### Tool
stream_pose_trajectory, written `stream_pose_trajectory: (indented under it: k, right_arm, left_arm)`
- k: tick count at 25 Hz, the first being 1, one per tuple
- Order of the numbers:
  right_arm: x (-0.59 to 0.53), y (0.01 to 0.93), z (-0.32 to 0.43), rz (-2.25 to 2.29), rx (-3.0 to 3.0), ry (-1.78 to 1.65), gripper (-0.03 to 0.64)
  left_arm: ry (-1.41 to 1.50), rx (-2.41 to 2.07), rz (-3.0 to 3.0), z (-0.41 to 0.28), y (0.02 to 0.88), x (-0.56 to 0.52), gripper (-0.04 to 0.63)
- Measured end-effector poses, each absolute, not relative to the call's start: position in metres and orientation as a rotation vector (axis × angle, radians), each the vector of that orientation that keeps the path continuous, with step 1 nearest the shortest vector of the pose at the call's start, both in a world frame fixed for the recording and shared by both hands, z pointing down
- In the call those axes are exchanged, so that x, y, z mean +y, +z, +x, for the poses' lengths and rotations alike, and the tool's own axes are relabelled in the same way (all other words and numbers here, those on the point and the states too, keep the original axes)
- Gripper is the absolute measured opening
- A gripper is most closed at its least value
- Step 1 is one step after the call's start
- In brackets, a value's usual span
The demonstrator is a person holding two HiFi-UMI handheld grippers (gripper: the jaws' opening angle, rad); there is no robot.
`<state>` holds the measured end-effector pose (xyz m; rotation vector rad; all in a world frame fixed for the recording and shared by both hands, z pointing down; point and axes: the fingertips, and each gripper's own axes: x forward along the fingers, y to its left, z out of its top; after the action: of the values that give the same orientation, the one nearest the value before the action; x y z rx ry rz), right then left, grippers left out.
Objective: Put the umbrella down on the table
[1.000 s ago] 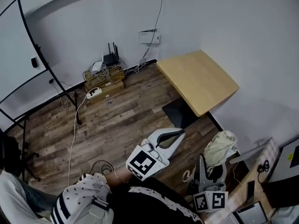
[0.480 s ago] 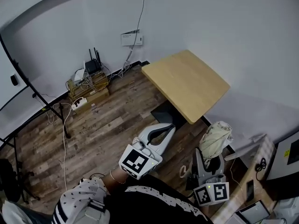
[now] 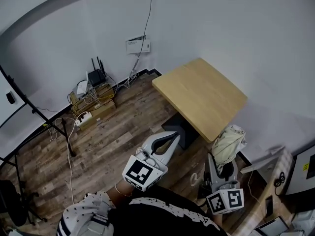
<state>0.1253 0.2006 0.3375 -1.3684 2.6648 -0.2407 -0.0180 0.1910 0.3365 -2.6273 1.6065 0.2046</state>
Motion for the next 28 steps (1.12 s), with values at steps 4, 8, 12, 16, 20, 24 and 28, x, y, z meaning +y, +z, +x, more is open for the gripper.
stream_pose_trajectory:
  k: [4,8,12,16,20,24,28]
  right_arm:
    - [0.188,0.341,0.106,-1.408,2.67,-0.242,0.287]
    - [0.177,0.343,0.095,-1.445,2.669,-0.236,0.287]
    - [0.163,0.339,0.09,-1.492,2.648,-0.218,0.287]
    - [0.157,0.337,0.083,-1.481,2.652,-0.233,0.287]
    - [0.145,0.34,0.081,-1.484,2.657,-0.247,0.287]
    - [0.128,0.342,0.075,-1.452,2.664,-0.28,0.287]
    - [0.107,0.344,0.073,-1.431,2.667,-0.292,0.287]
  left_arm:
    - [0.209,1.59,-2.665,-0.038,0.343,0.176,0.0]
    - [0.228,1.598,-2.676,-0.056,0.353,0.163,0.0]
    - [0.247,1.605,-2.69,-0.071,0.356,0.155,0.0]
    - [0.255,1.625,-2.698,-0.08,0.358,0.148,0.0]
    - [0.259,1.637,-2.69,-0.087,0.362,0.137,0.0]
    - [0.26,1.68,-2.672,-0.098,0.364,0.126,0.0]
    - [0.232,1.712,-2.642,-0.104,0.359,0.109,0.0]
